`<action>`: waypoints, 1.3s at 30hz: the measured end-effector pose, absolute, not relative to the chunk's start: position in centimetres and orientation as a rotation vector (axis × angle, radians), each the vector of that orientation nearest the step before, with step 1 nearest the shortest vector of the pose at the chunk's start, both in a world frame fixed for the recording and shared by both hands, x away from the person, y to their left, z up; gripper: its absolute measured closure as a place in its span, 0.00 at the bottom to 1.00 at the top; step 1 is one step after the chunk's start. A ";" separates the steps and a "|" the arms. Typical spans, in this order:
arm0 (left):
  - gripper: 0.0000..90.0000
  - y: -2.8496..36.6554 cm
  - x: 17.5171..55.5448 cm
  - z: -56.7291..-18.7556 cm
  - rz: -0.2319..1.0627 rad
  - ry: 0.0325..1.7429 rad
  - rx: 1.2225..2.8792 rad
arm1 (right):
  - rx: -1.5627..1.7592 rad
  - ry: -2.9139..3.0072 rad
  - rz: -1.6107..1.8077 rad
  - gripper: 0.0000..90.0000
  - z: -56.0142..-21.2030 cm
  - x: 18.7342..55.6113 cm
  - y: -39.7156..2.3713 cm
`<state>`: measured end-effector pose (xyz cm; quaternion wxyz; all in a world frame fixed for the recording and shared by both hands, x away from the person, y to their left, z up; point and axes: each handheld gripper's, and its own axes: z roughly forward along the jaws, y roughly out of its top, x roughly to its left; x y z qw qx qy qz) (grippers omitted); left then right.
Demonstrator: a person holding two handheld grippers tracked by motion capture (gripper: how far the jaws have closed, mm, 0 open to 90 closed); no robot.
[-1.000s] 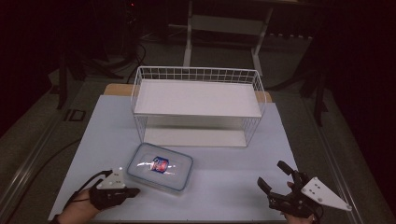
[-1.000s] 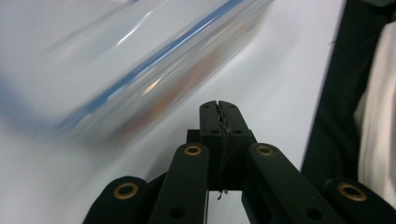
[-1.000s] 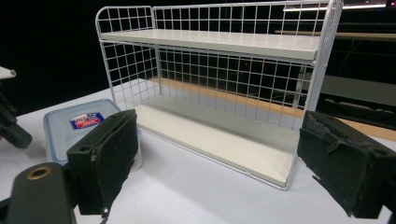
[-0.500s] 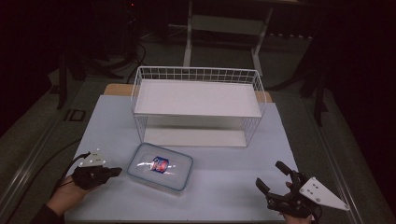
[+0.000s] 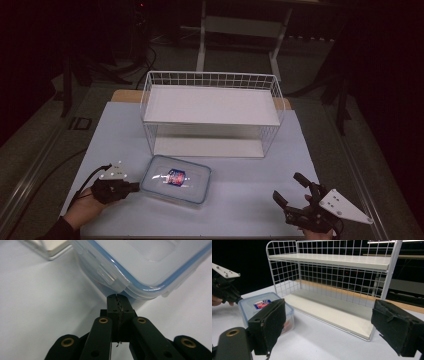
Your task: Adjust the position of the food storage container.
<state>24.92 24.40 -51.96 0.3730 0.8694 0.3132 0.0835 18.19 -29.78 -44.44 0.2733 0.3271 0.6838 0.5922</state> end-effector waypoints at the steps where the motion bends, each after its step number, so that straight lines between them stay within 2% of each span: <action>1: 1.00 24.1 24.9 -52.0 0.211 0.794 2.230 | 0.873 1.838 1.590 0.14 -44.4 18.2 -29.8; 15: 1.00 19.4 24.9 -51.8 0.164 0.668 2.293 | 0.874 1.845 1.587 0.13 -44.6 18.2 -29.7; 24: 1.00 19.2 26.6 -51.9 0.165 0.735 2.300 | 0.877 1.851 1.585 0.13 -44.6 18.2 -29.8; 39: 1.00 16.5 27.4 -52.1 0.138 0.686 2.309 | 0.880 1.863 1.583 0.13 -44.8 18.3 -29.7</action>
